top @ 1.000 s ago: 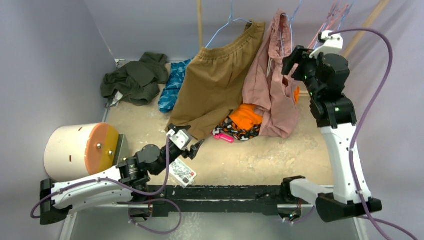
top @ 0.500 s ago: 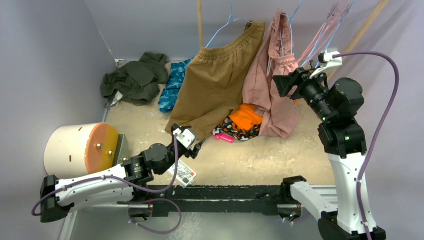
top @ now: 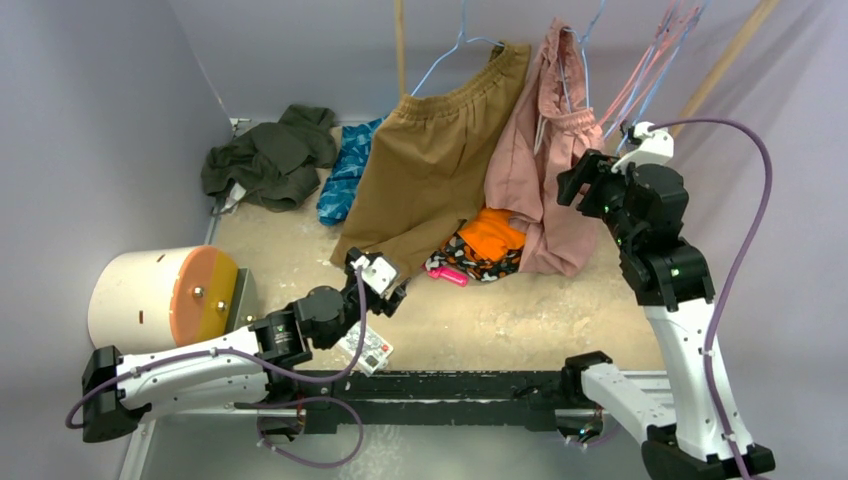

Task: Place the shorts on the hanger
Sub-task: Place the hanger at the clothesline, then adjust the hanger on the clothesline.

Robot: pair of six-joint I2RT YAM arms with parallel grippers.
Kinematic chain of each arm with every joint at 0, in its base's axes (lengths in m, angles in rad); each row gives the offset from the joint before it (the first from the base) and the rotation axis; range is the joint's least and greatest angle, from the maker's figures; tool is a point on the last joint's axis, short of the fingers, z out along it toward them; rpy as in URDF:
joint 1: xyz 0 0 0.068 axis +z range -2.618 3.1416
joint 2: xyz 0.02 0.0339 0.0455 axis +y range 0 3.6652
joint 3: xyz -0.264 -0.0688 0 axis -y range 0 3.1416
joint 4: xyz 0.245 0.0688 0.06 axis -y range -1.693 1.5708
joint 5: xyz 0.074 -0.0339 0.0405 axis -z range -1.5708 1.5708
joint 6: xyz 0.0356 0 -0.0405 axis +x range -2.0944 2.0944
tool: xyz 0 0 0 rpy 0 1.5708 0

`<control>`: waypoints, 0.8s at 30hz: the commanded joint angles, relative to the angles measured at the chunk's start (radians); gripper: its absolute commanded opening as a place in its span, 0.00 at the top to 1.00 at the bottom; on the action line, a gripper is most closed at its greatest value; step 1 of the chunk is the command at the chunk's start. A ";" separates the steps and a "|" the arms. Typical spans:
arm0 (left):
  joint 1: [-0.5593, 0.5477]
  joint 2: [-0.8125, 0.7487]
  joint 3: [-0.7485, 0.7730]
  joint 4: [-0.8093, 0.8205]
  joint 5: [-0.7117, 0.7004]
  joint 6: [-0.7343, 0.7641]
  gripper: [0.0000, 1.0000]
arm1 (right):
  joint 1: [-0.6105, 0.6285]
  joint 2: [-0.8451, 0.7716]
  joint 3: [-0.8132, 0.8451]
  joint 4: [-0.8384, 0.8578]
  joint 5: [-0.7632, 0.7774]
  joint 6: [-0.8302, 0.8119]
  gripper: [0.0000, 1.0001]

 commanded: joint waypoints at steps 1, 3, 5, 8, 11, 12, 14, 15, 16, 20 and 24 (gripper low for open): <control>-0.003 0.002 0.035 0.024 -0.018 0.010 0.30 | 0.002 -0.019 -0.014 0.003 0.166 0.036 0.25; -0.003 0.004 0.035 0.024 -0.016 0.010 0.30 | 0.002 -0.019 -0.018 0.019 0.215 0.031 0.25; -0.003 0.006 0.037 0.022 -0.015 0.010 0.30 | 0.002 -0.018 -0.023 0.038 0.242 0.025 0.25; -0.003 0.007 0.040 0.017 -0.014 0.008 0.30 | 0.002 0.010 -0.041 0.063 0.205 0.002 0.28; -0.003 0.005 0.040 0.014 -0.013 0.008 0.30 | 0.002 0.040 -0.054 0.067 0.165 0.002 0.35; -0.003 0.005 0.040 0.013 -0.013 0.009 0.30 | 0.002 0.042 -0.064 0.071 0.158 0.004 0.39; -0.003 0.003 0.041 0.011 -0.013 0.005 0.30 | 0.001 0.043 -0.078 0.069 0.146 0.004 0.49; -0.003 0.002 0.043 0.009 -0.013 0.005 0.30 | 0.001 0.044 -0.079 0.069 0.168 0.000 0.57; -0.004 0.002 0.043 0.008 -0.014 0.004 0.30 | 0.001 0.043 -0.080 0.068 0.196 -0.004 0.65; -0.004 0.002 0.044 0.007 -0.016 0.004 0.30 | 0.001 0.019 -0.061 0.066 0.317 -0.023 0.97; -0.004 0.006 0.043 0.011 -0.016 0.003 0.30 | 0.001 0.003 -0.025 0.054 0.436 -0.052 1.00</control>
